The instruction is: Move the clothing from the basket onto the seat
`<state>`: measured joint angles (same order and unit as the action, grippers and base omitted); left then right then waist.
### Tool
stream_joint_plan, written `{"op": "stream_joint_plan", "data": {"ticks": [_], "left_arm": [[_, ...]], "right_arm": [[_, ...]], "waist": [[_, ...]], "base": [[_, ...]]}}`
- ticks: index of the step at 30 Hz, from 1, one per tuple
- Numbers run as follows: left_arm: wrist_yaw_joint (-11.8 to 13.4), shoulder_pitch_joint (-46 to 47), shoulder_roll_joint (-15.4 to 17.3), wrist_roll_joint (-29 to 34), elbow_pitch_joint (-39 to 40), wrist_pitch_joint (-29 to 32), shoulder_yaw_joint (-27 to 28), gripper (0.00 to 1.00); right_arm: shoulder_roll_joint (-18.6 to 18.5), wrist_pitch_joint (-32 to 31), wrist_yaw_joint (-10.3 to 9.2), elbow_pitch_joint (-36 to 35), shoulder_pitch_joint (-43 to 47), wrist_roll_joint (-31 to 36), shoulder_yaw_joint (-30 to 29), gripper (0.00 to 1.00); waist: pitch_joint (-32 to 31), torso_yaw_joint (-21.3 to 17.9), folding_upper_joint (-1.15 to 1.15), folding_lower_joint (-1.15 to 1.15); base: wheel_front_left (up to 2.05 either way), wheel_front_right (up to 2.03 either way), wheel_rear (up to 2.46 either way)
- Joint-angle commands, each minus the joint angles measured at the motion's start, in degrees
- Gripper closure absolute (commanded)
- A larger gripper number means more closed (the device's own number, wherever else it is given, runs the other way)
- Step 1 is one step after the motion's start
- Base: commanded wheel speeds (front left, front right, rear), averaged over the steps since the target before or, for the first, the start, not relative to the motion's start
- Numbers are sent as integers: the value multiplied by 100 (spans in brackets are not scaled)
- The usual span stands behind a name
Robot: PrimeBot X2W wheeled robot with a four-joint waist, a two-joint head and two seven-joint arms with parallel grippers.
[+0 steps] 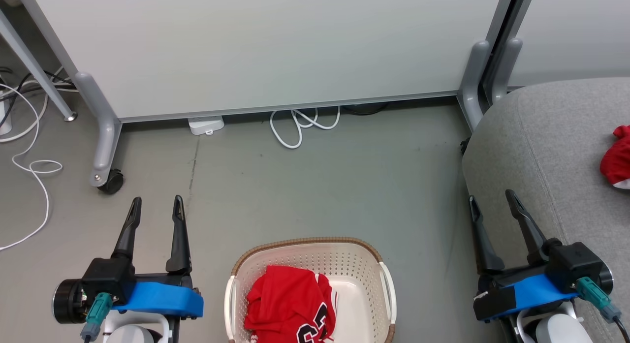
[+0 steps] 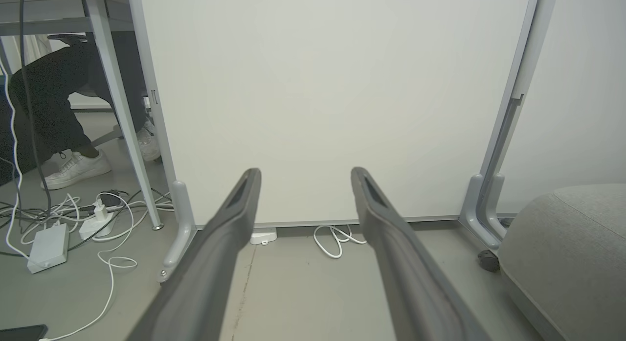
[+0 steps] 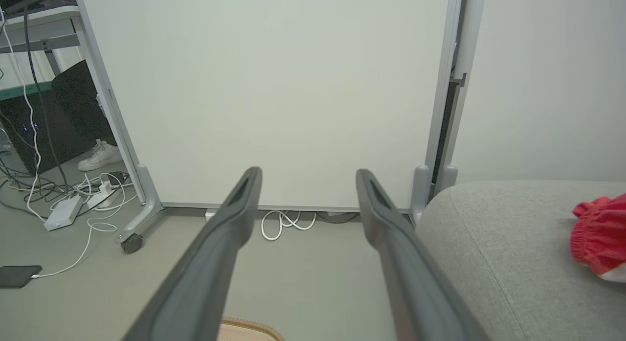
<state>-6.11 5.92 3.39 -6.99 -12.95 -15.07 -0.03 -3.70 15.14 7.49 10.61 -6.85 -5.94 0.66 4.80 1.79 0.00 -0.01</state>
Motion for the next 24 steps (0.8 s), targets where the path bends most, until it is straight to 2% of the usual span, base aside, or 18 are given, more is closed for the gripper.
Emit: {"op": "stream_joint_plan", "data": {"ticks": [1, 16, 24], "left_arm": [[-27, -67, -10, 34, -11, -15, 49, 0], [-88, -179, -51, 68, -28, -15, 124, 0], [-122, 53, -53, 172, -181, -15, -107, 0]], "right_arm": [[30, 1, 0, 22, 93, 1, 3, 0], [69, 1, 0, 67, 171, -13, 41, 0], [62, 1, 0, 86, 119, -5, 19, 0]], "waist": [[-37, 20, 0, 1], [-165, -23, 0, 1], [-137, -47, 0, 1]], "base": [[0, 0, 0], [0, 0, 0], [0, 0, 0]]}}
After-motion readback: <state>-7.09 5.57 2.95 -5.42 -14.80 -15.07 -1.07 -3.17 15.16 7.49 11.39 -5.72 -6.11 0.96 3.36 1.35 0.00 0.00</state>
